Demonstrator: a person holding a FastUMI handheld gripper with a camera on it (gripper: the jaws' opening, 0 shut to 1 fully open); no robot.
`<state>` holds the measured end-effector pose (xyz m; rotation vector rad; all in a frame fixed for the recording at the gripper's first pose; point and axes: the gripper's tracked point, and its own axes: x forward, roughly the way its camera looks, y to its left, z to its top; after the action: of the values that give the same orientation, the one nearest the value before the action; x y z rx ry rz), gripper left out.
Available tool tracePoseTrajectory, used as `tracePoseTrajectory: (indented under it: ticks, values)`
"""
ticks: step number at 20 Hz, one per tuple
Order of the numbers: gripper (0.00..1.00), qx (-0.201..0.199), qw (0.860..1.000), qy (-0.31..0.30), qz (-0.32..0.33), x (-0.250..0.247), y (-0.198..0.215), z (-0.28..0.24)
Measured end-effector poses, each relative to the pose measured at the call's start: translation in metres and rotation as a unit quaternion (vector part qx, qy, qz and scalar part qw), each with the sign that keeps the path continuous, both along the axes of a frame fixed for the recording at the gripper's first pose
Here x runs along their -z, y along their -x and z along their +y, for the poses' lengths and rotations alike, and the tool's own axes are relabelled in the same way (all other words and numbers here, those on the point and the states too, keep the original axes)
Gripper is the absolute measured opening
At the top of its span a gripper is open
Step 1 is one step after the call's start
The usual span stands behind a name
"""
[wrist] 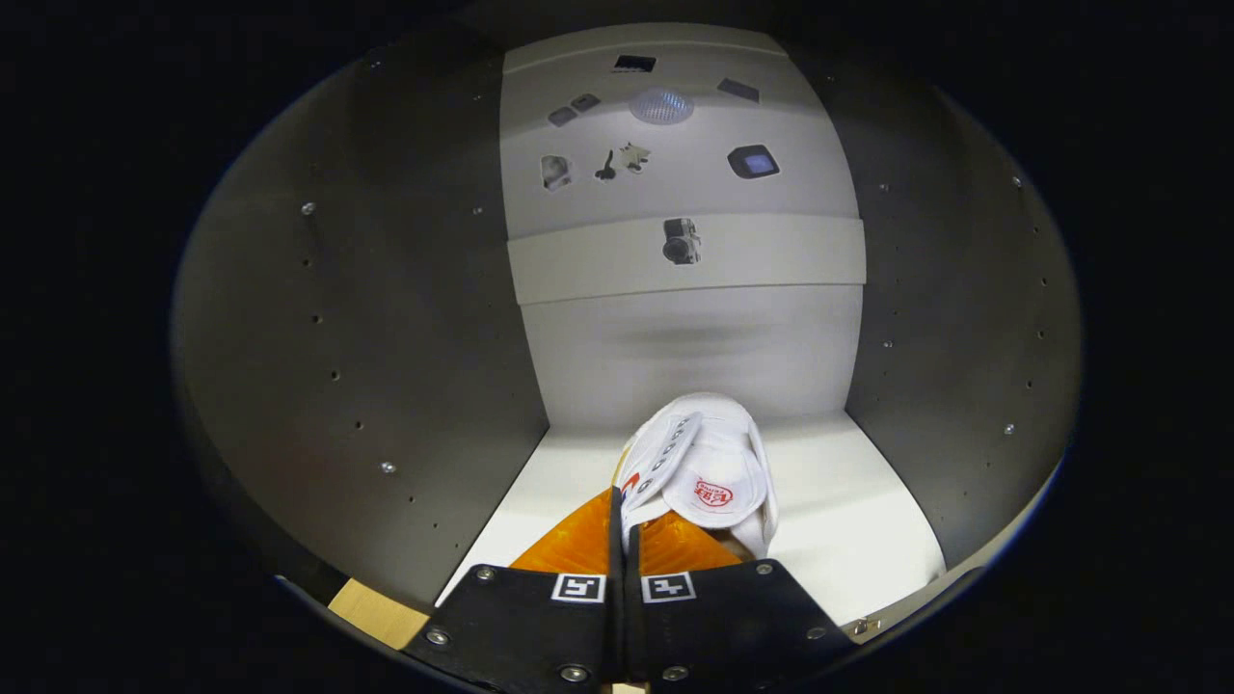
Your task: Open the shoe cabinet door, grab the shoes and put them into the shoe cabinet, then close the shoe cabinet door.
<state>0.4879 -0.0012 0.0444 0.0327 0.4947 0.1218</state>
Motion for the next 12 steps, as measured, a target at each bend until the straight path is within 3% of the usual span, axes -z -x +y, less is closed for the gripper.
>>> tracePoseTrajectory:
  ticks: [9,12]
  values:
    - [0.0,-0.004,1.0,0.0,0.023,0.029,-0.009,-0.001]
    - [0.05,-0.002,1.0,-0.003,0.03,0.03,-0.007,0.001]
